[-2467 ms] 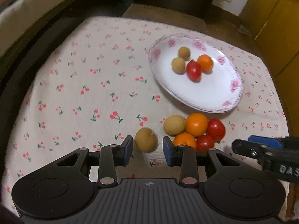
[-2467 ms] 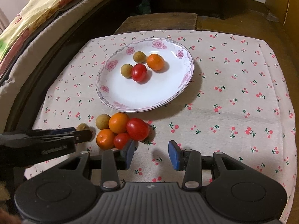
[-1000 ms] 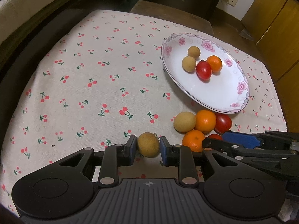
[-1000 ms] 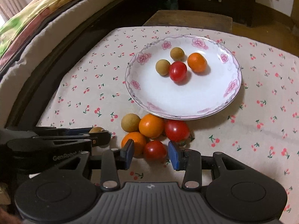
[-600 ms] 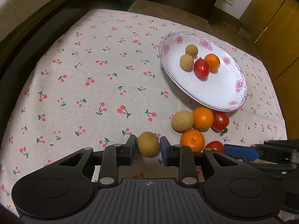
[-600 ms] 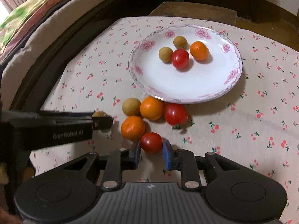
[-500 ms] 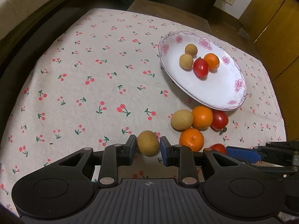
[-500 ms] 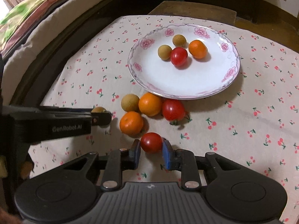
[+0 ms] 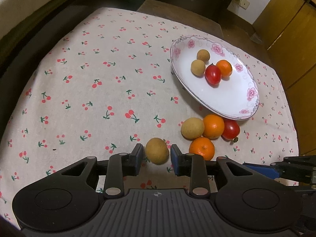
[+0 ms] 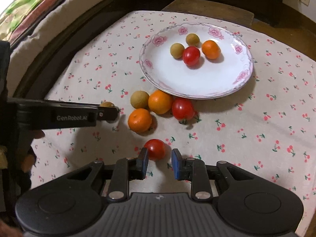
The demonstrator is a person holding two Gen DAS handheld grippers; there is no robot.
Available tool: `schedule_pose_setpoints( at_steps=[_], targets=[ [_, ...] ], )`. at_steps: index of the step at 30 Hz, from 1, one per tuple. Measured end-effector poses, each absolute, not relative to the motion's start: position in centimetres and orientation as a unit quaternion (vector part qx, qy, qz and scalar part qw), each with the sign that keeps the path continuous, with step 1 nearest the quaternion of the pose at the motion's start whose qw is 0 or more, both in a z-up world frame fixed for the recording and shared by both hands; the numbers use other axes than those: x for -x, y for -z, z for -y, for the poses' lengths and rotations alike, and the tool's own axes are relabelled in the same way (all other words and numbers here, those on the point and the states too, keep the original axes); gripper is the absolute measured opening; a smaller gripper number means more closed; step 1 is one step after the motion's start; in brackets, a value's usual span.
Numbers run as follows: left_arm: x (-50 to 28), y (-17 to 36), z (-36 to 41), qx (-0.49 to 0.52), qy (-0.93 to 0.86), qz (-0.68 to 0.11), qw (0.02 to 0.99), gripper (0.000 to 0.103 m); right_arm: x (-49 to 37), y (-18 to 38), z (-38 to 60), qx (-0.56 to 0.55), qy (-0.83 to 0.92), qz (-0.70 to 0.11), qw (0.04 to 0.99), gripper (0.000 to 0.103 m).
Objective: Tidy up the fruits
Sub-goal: 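Close the right gripper on a red cherry tomato while the left gripper holds the longan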
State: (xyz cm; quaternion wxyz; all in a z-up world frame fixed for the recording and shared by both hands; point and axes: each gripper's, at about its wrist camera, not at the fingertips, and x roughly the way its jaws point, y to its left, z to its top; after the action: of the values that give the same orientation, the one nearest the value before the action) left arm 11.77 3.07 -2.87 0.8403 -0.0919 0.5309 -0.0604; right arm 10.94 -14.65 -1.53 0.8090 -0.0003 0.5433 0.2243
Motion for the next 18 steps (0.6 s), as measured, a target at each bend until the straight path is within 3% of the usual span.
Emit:
schedule_pose_setpoints(
  at_steps=[11,18],
  targets=[
    [-12.2,3.0,-2.8,0.089,0.058,-0.529,0.842,0.044,-11.9,3.0,12.9,0.015,-0.237,-0.533,0.812,0.032],
    [-11.8,2.9,-2.0,0.055,0.047,-0.529,0.845,0.035,-10.7,2.7,12.7,0.045,-0.226,-0.529,0.817,0.03]
  ],
)
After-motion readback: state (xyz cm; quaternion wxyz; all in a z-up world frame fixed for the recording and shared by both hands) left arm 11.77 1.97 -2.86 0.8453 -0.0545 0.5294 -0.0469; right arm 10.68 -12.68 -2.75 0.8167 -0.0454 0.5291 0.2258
